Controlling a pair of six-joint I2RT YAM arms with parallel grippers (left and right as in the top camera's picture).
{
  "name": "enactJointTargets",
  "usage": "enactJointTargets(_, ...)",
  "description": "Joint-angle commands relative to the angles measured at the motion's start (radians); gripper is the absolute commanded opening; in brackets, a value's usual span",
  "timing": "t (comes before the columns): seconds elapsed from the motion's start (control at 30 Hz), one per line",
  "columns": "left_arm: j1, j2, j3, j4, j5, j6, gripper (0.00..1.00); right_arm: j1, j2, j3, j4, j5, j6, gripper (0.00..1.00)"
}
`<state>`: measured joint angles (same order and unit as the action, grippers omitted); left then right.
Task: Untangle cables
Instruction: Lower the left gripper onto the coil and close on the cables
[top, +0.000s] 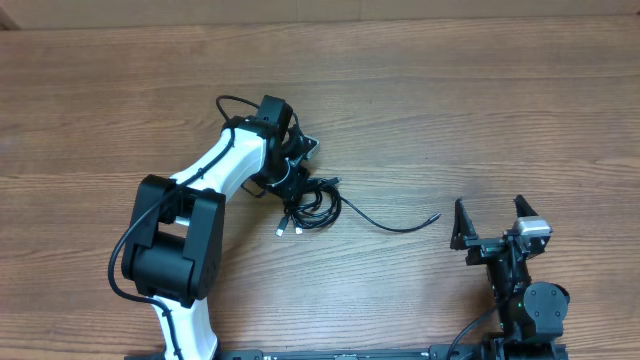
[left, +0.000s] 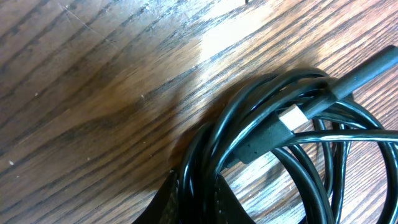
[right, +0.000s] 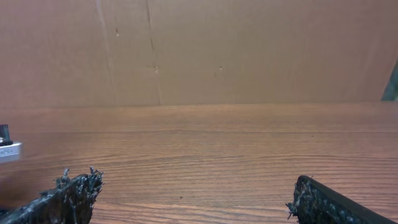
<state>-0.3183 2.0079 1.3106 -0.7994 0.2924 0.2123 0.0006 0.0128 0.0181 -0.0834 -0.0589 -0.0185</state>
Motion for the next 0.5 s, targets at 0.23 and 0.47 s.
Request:
enactJointTargets(0.23,0.003,0.033,-0.006,-0.009,-0.011,-0.011,0.04,-0.001,-0.01,-0.01,0.002,0.014,0.009,1.0)
enactJointTargets(0.47,0.003,0.032,0.003,-0.013,-0.01,-0.019,0.04,-0.001,-0.01,-0.01,0.002,0.014,0.009,1.0)
